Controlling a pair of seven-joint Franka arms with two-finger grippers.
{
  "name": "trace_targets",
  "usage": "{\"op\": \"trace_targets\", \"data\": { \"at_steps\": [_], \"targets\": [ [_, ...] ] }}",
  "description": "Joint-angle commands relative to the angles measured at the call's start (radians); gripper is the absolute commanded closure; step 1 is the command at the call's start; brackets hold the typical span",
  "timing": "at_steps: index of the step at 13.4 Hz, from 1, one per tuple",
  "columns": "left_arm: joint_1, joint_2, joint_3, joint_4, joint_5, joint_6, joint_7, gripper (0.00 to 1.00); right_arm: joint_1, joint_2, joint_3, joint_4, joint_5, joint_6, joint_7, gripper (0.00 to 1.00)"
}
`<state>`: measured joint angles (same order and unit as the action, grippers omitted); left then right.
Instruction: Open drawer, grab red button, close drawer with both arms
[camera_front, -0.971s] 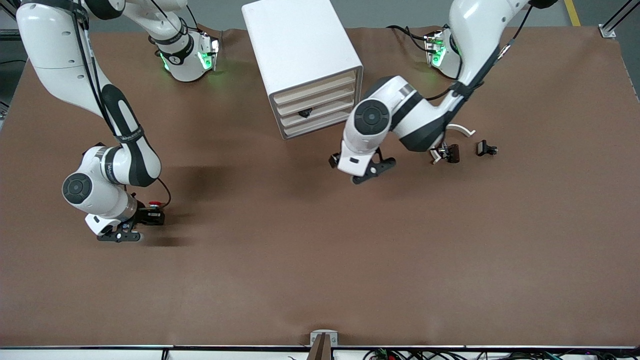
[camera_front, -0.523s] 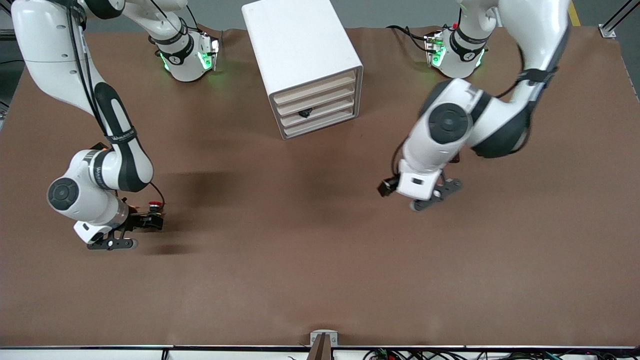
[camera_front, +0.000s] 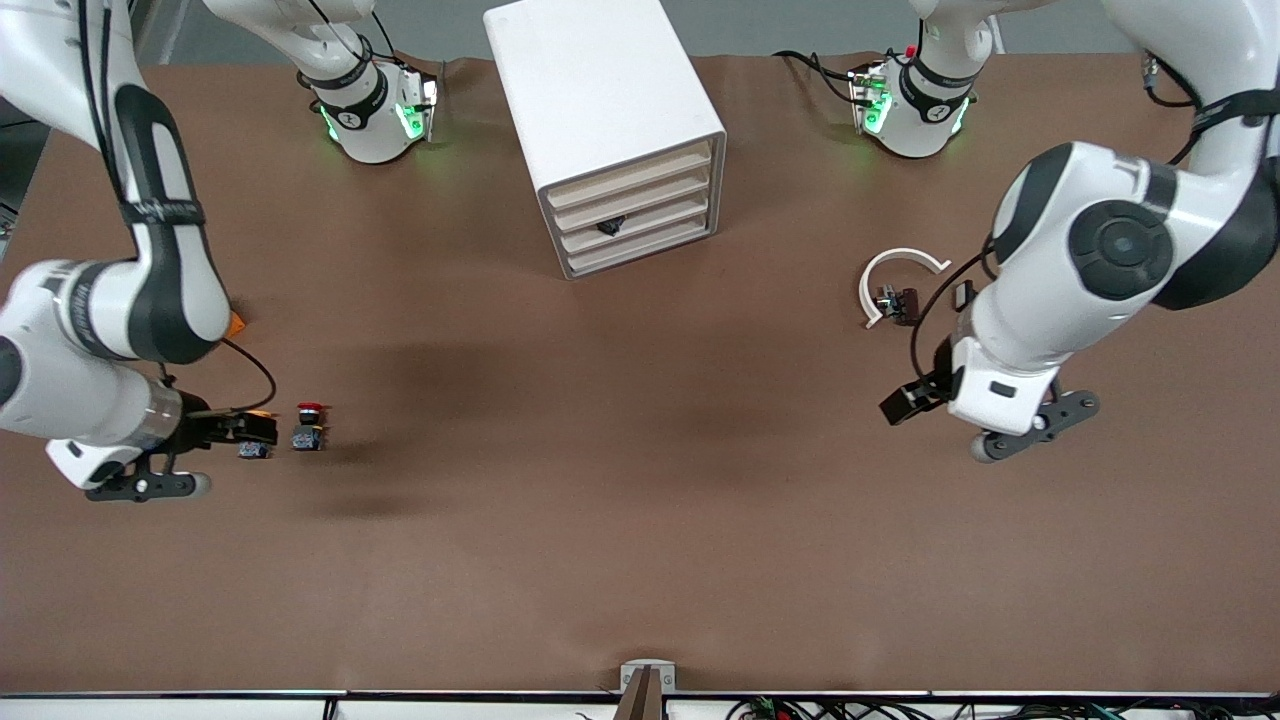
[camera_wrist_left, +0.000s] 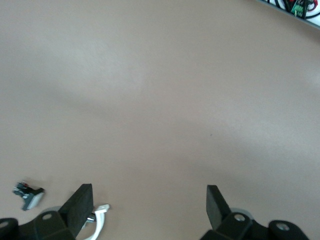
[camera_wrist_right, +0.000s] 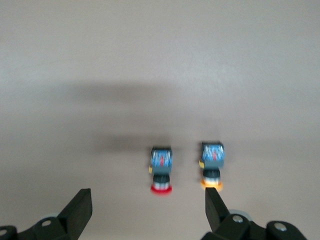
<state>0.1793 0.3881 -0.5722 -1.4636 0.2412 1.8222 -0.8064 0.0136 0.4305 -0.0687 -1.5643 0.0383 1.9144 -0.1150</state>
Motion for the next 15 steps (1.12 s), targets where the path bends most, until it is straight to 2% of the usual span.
{"op": "trace_targets", "data": {
  "at_steps": [1, 3, 5, 6, 8, 11, 12, 15],
  "targets": [
    [0.041, -0.058, -0.012, 0.011, 0.02, -0.061, 0.097, 0.0, -0.004, -0.027, 0.006, 0.119, -0.017, -0.194, 0.0, 0.0],
    [0.061, -0.107, -0.012, 0.011, 0.02, -0.096, 0.179, 0.0, -0.006, -0.036, 0.009, 0.203, -0.046, -0.317, 0.001, 0.0],
    [0.071, -0.165, -0.006, 0.006, 0.01, -0.144, 0.248, 0.0, -0.004, -0.073, 0.007, 0.217, -0.051, -0.339, 0.0, 0.0],
    [0.06, -0.201, 0.023, 0.005, 0.006, -0.18, 0.289, 0.0, -0.004, -0.085, 0.007, 0.217, -0.07, -0.339, -0.008, 0.0],
    [-0.042, -0.28, 0.171, -0.015, -0.022, -0.231, 0.399, 0.0, -0.004, -0.085, 0.01, 0.249, -0.09, -0.342, 0.0, 0.0],
    [-0.164, -0.4, 0.392, -0.09, -0.178, -0.265, 0.541, 0.0, -0.011, -0.088, 0.009, 0.306, -0.086, -0.412, -0.002, 0.0],
    [-0.182, -0.446, 0.432, -0.127, -0.2, -0.265, 0.581, 0.0, -0.006, -0.087, 0.01, 0.313, -0.092, -0.414, 0.001, 0.0],
    [-0.182, -0.561, 0.44, -0.237, -0.217, -0.265, 0.615, 0.0, -0.014, -0.145, 0.009, 0.306, -0.058, -0.469, 0.003, 0.0]
  ]
}}
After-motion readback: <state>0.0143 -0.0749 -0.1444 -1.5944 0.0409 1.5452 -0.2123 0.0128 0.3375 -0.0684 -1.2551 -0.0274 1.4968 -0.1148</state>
